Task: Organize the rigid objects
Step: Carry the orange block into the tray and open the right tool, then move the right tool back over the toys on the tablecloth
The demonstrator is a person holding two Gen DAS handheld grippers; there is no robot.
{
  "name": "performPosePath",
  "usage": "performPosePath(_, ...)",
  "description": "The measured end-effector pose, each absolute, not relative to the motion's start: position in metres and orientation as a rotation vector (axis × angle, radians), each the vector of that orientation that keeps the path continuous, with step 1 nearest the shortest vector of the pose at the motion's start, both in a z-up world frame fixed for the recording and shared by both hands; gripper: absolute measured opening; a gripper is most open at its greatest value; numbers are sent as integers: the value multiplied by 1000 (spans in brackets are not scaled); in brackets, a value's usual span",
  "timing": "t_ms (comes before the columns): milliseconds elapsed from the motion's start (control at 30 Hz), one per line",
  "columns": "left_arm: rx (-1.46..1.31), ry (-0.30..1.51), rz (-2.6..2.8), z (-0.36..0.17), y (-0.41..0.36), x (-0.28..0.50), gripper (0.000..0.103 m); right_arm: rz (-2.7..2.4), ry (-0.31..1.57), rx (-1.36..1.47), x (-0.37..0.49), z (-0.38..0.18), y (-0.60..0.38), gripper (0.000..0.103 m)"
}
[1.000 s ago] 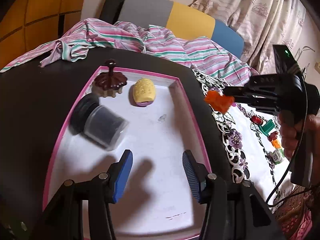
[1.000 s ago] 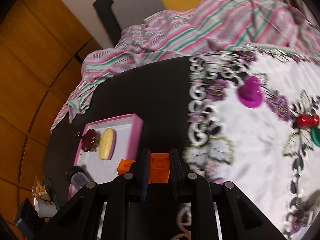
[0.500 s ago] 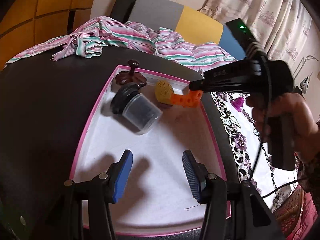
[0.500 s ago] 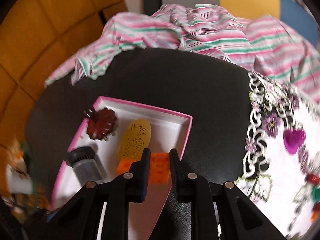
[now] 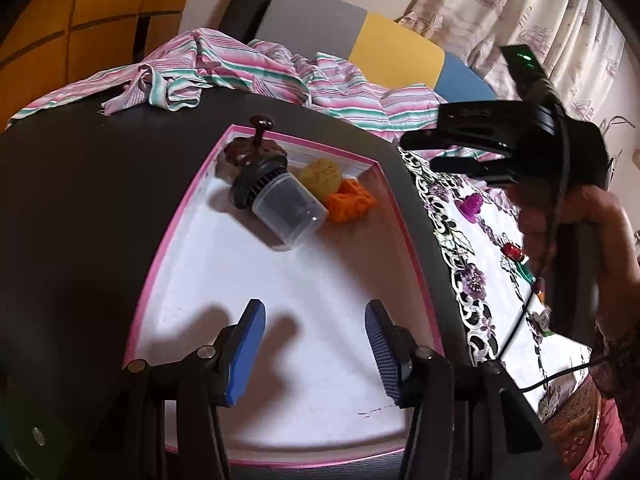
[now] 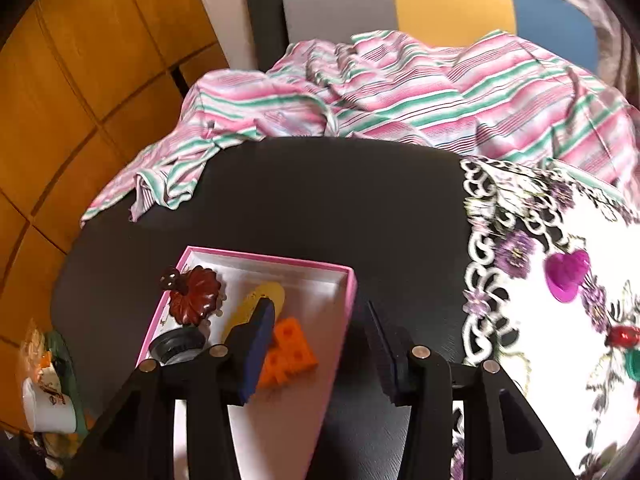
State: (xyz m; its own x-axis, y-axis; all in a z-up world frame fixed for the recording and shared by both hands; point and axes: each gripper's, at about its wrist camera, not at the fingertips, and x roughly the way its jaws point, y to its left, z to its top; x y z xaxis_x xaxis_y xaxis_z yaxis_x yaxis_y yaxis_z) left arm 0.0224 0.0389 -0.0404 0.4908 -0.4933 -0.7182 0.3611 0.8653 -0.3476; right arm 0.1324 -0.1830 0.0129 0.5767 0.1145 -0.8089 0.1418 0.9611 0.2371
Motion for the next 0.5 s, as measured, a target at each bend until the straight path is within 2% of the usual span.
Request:
performPosePath(67, -155, 925, -532, -40, 35, 20, 52, -21, 968, 315, 120, 13, -190, 54)
performPosePath(500, -120, 910, -588, -32, 14, 2, 52, -149, 1028, 367, 33, 1, -234, 54)
